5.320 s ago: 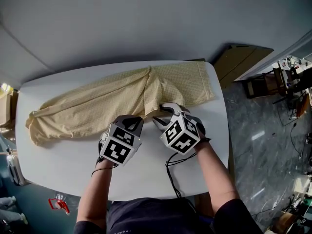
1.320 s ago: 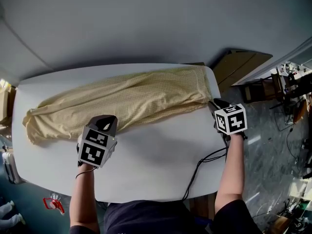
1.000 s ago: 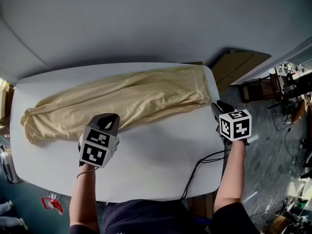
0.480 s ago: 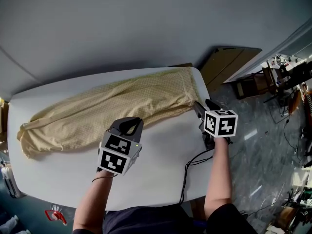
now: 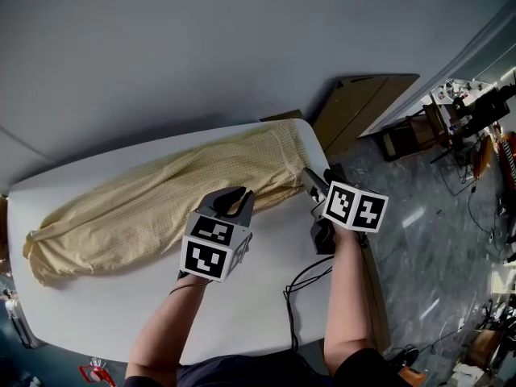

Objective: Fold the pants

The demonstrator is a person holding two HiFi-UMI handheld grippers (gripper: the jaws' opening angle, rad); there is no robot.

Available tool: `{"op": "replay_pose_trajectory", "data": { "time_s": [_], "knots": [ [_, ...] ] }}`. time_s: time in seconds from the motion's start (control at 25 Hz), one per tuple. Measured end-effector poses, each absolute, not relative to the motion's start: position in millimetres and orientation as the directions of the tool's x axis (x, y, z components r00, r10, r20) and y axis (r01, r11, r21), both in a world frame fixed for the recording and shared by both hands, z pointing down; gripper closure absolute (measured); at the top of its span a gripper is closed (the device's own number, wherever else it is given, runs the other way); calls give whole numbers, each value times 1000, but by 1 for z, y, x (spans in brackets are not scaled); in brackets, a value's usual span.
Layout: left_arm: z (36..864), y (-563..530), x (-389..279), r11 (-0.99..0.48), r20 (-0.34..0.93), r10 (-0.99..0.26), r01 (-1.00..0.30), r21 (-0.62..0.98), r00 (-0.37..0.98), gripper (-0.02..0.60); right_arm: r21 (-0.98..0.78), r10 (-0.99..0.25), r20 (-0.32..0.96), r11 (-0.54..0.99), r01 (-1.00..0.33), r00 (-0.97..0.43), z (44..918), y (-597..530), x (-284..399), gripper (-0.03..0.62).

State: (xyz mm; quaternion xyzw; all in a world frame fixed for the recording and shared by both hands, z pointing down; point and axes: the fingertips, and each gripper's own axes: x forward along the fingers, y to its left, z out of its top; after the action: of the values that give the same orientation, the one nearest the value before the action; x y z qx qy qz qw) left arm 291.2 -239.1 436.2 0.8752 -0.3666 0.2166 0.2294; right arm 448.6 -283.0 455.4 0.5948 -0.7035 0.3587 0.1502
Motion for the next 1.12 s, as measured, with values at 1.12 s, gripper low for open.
{"op": "replay_pose_trajectory", "data": {
  "time_s": [1.12],
  "knots": [
    [447,-221,217,-533,577,-575,-800,273,580,541,-56,-760,608,248,-967,-230,434,-284,376,546]
  ]
}}
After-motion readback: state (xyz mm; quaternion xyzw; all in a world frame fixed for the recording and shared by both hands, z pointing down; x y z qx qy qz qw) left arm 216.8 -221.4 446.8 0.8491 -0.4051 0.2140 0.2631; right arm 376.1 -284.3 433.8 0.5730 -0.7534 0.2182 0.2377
